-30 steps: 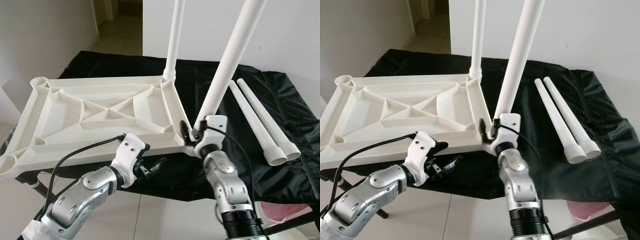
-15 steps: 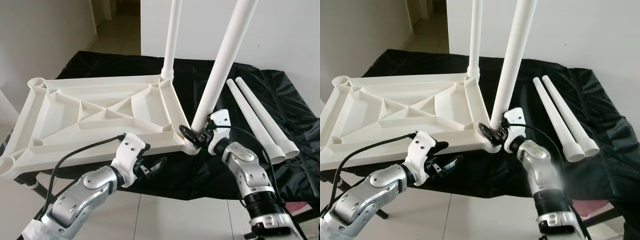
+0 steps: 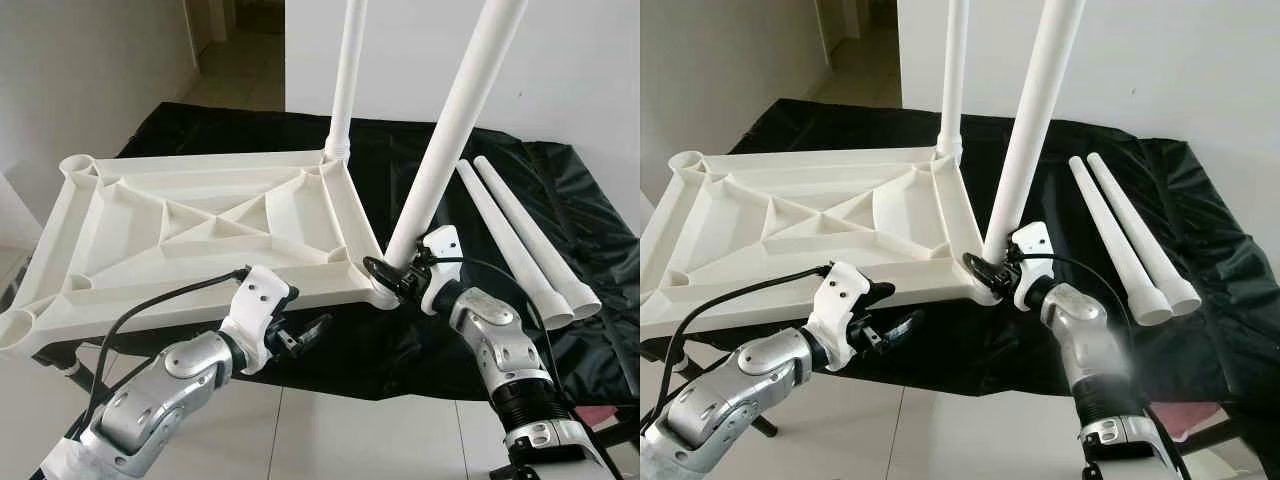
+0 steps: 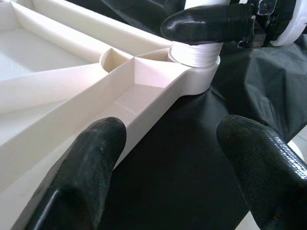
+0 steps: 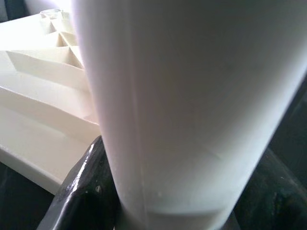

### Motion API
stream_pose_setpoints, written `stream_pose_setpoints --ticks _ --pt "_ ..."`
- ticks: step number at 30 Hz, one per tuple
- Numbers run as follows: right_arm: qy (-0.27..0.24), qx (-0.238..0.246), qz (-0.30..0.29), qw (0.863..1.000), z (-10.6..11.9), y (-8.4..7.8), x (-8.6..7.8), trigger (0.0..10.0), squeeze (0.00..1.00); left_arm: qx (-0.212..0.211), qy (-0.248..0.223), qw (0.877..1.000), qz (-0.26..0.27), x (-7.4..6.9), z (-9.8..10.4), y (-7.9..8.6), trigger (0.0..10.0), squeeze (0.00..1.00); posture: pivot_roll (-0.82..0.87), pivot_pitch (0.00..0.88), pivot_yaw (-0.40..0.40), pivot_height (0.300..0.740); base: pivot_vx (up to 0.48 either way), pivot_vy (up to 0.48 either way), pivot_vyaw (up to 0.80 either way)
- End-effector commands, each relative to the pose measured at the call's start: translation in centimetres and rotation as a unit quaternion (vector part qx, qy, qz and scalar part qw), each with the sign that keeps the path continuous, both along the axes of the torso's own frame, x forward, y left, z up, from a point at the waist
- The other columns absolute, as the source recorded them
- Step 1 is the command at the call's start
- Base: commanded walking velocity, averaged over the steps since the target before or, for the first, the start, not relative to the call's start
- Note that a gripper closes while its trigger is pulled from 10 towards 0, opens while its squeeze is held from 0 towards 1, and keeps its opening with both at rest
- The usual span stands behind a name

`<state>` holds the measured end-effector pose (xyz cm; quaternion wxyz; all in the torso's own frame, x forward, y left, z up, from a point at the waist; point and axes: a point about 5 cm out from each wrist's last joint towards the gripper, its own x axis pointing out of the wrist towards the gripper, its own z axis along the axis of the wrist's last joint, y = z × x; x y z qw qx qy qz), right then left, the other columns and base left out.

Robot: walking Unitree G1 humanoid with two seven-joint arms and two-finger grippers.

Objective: Building children table

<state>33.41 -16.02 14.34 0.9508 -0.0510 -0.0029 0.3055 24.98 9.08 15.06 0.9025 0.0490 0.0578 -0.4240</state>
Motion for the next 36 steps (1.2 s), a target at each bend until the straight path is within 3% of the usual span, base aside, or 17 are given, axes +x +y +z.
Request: stream_pose_setpoints --ticks 1,2,5,10,13,20,25,32,33,34,36 --pt "0.037 0.007 -0.029 0.999 -1.4 -0.4 -0.2 10.0 0.0 -0.003 0.007 0.996 -0.085 -0.6 0.2 -0.5 10.0 0.0 0.06 0.066 -0.023 0.74 0.0 0.0 0.0" --pt "0.037 0.007 -0.029 0.999 -1.4 -0.4 -0.2 10.0 0.0 -0.003 0.007 0.996 -0.085 -0.6 0.2 -0.5 10.0 0.0 0.06 0.066 -0.023 0.74 0.0 0.0 0.0" --pt "0.053 0.022 -0.125 0.99 -1.6 0.1 -0.3 10.0 0.0 -0.004 0.009 0.996 -0.086 -0.8 0.1 -0.6 10.0 0.0 0.05 0.071 -0.03 0.74 0.0 0.0 0.0" --pt "0.056 0.029 -0.157 0.986 -1.6 0.6 -0.5 10.0 0.0 -0.004 0.011 0.996 -0.086 -0.9 0.0 -0.6 10.0 0.0 0.05 0.067 -0.03 0.74 0.0 0.0 0.0" --pt "0.064 0.058 -0.227 0.97 -1.5 2.3 -1.6 10.0 0.0 -0.004 0.012 0.996 -0.086 -1.0 -0.1 -0.6 10.0 0.0 0.06 0.069 -0.036 0.74 0.0 0.0 0.0" --pt "0.065 0.1 -0.323 0.939 -1.1 4.0 -2.8 10.0 0.0 -0.002 0.01 0.997 -0.081 -0.9 0.0 -0.5 10.0 0.0 0.07 0.07 -0.044 0.74 0.0 0.0 0.0" --pt "0.064 0.126 -0.313 0.939 -0.6 5.6 -3.2 10.0 0.0 -0.003 0.012 0.997 -0.079 -1.0 -0.1 -0.3 10.0 0.0 0.07 0.067 -0.044 0.74 0.0 0.0 0.0" --pt "0.038 0.13 -0.284 0.949 0.3 5.4 -3.1 10.0 0.0 -0.003 0.014 0.997 -0.082 -1.1 -0.1 -0.5 10.0 0.0 0.07 0.072 -0.043 0.74 0.0 0.0 0.0" --pt "0.03 0.132 -0.269 0.954 0.6 5.1 -3.0 10.0 1.0 -0.003 0.013 0.997 -0.082 -1.0 0.0 -0.5 10.0 0.0 0.06 0.076 -0.045 0.74 0.0 0.0 0.0" --pt "0.03 0.132 -0.269 0.954 0.6 5.1 -3.0 10.0 1.0 -0.003 0.013 0.997 -0.082 -1.0 0.0 -0.5 10.0 0.0 0.06 0.076 -0.045 0.74 0.0 0.0 0.0" --pt "0.012 0.12 -0.222 0.967 1.1 4.1 -2.7 10.0 1.0 -0.005 0.014 0.997 -0.082 -1.0 -0.1 -0.5 10.0 0.0 0.06 0.073 -0.048 0.74 0.0 0.0 0.0"
